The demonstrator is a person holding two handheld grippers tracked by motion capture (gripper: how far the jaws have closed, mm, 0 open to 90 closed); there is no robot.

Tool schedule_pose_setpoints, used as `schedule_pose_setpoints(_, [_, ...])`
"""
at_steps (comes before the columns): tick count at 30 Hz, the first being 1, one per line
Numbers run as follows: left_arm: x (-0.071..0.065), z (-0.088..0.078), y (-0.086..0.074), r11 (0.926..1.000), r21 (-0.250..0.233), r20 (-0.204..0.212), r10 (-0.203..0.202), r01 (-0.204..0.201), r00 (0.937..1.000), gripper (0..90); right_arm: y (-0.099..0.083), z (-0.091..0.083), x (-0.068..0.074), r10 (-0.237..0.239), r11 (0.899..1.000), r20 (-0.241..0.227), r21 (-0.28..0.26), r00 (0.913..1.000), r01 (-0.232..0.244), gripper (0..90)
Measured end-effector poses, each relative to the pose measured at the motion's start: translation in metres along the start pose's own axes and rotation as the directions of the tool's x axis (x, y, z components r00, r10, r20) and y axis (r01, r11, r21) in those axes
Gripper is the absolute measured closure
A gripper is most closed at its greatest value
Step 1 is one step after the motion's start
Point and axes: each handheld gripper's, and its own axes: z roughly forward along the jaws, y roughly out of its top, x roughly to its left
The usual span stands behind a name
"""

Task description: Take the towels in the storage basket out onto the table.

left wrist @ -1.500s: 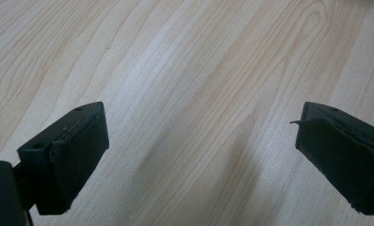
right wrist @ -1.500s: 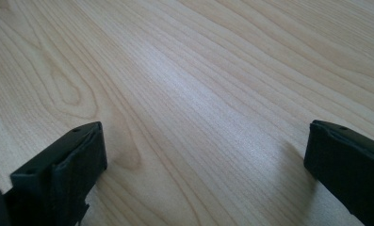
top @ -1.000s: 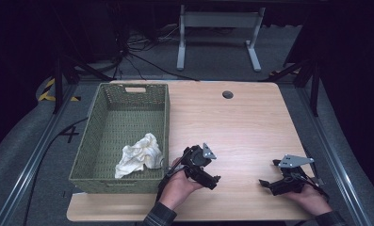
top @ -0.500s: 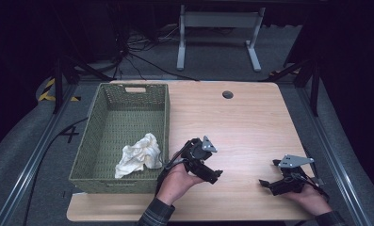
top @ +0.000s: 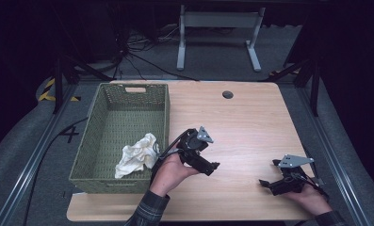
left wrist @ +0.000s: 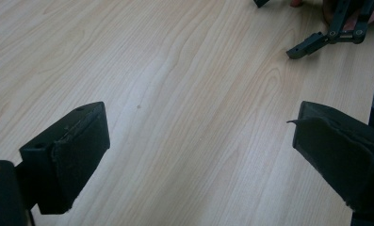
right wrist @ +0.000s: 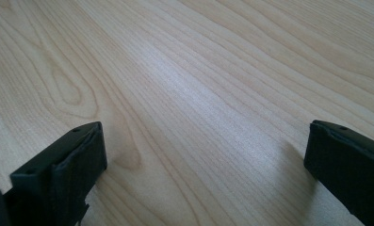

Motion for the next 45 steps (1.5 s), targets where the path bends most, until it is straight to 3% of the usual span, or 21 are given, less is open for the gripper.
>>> schedule_pose_setpoints(9, [0.012,-0.02,0.002,0.9999,-0.011,-0.016,-0.001,0.001,0.9999,5.2,0.0,0.0,0.0,-0.001,1.0,-0.001,0.0,1.0,0.001,0.0])
schedule_pose_setpoints(20, [0.025,-0.037,-0.01,0.9995,-0.017,-0.033,-0.029,0.028,0.999,5.5,0.0,0.0,0.0,-0.001,1.0,-0.002,0.0,1.0,0.001,0.0])
schedule_pose_setpoints(38, [0.043,-0.061,-0.029,0.9965,-0.032,-0.08,-0.079,0.077,0.9936,5.4,0.0,0.0,0.0,-0.002,1.0,-0.003,0.0,1.0,0.002,0.0])
schedule_pose_setpoints(45, [0.052,-0.068,-0.039,0.9931,-0.04,-0.114,-0.114,0.11,0.9869,5.4,0.0,0.0,0.0,-0.003,1.0,-0.003,0.0,1.0,0.003,0.0])
